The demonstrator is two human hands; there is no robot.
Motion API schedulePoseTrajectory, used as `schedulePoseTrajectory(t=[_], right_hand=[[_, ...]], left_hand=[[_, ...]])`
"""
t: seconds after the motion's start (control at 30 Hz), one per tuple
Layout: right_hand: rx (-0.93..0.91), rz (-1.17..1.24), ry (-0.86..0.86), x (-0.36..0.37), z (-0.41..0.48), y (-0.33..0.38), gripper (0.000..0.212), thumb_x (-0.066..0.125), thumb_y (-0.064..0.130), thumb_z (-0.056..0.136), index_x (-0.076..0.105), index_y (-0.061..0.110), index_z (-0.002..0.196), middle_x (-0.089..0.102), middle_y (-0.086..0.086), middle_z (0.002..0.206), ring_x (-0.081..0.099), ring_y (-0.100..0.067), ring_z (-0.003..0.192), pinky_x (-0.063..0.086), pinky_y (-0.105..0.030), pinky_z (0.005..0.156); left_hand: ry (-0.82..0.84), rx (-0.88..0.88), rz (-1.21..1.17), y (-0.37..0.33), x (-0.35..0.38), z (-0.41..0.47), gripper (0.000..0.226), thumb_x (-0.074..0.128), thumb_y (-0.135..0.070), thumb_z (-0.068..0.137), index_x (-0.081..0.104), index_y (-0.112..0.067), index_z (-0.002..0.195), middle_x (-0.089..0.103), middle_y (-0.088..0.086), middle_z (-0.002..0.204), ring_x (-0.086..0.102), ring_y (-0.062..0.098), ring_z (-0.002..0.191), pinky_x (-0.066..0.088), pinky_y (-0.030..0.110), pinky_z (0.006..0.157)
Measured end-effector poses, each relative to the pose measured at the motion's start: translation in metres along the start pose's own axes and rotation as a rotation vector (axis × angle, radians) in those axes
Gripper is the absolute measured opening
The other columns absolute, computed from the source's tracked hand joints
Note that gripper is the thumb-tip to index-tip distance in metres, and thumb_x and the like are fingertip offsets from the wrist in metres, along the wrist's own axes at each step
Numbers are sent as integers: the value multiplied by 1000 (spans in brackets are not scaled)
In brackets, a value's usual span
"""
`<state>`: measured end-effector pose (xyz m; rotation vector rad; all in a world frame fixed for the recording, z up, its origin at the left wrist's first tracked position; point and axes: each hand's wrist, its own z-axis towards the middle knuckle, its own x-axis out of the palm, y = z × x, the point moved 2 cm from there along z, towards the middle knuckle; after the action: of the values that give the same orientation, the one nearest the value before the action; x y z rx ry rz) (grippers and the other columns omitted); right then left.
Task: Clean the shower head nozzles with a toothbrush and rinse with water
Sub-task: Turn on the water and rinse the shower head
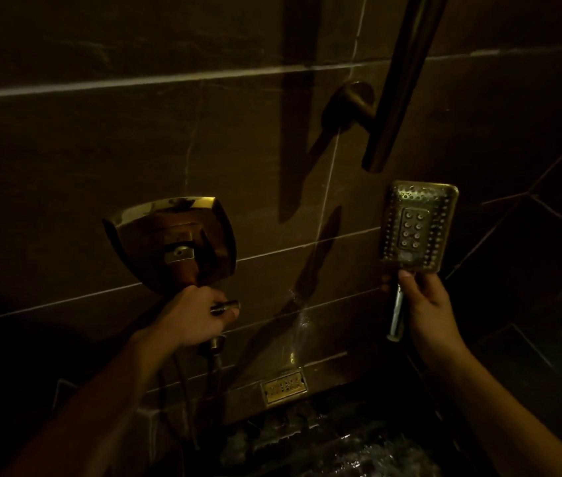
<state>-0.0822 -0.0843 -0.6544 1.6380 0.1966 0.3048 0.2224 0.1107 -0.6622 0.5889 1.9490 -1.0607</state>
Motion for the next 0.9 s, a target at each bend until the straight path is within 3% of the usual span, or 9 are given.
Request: schedulePoseTrajectory(t=[0.1, 0.2, 0.37, 0.47, 0.57, 0.7, 0.83, 0.9], right_hand=[[-38, -21, 14, 0, 1, 8, 25, 48, 16, 105, 68, 30, 109, 75, 2, 102, 72, -12, 93, 58, -27, 79], [-58, -26, 14, -3, 2, 17, 23, 47, 14, 105, 65, 26, 112, 72, -2, 105, 72, -7, 88, 57, -19, 73], [-90, -28, 2, -15, -3, 34, 23, 47, 15, 105, 64, 27, 112, 72, -2, 104, 72, -8, 89, 57, -21, 75], [-117, -41, -5, -27, -5, 50, 22, 47, 17, 104, 64, 28, 114, 73, 5, 102, 72, -9, 92, 56, -26, 81], [-127, -35, -10, -40, -5, 65, 23, 48, 19, 104, 63, 28, 118, 74, 10, 104, 71, -11, 97, 55, -31, 86], [-159, -15, -16, -55, -6, 93, 23, 48, 16, 104, 63, 26, 117, 69, 1, 113, 70, -15, 97, 55, -34, 88], [-162, -4, 4, -71, -12, 132, 22, 46, 16, 105, 62, 27, 115, 69, 3, 105, 69, -13, 94, 56, -31, 86], [-176, 4, 10, -78, -14, 153, 23, 46, 15, 105, 63, 28, 114, 69, 1, 107, 69, -14, 94, 56, -29, 83]], left_hand=[[-8, 12, 0, 0, 1, 0, 31, 60, -54, 85, 71, -25, 81, 71, -4, 70, 67, 9, 67, 58, 39, 69], [-5, -9, -64, -4, 1, -1, 30, 62, -50, 87, 72, -22, 82, 72, 0, 67, 69, 12, 65, 57, 37, 67], [-13, -42, -314, -19, 5, -7, 17, 64, -40, 91, 72, -25, 91, 75, 3, 69, 72, 13, 69, 51, 26, 66], [25, -38, -420, -32, 18, -10, 14, 65, -33, 92, 72, -21, 91, 75, 7, 68, 72, 23, 70, 53, 34, 68], [97, 25, -476, -56, 33, -24, 12, 63, -28, 94, 71, -20, 89, 72, 3, 66, 62, 11, 59, 45, 28, 61], [169, 77, -578, -98, 43, -51, 14, 59, -28, 96, 70, -20, 96, 74, 4, 75, 68, 10, 72, 47, 26, 69], [201, 139, -641, -147, 45, -76, 11, 59, -28, 96, 67, -21, 99, 75, 3, 78, 64, -2, 63, 45, 24, 62], [192, 181, -671, -175, 41, -87, 9, 60, -26, 96, 66, -20, 99, 74, 5, 80, 64, 0, 62, 46, 25, 61]])
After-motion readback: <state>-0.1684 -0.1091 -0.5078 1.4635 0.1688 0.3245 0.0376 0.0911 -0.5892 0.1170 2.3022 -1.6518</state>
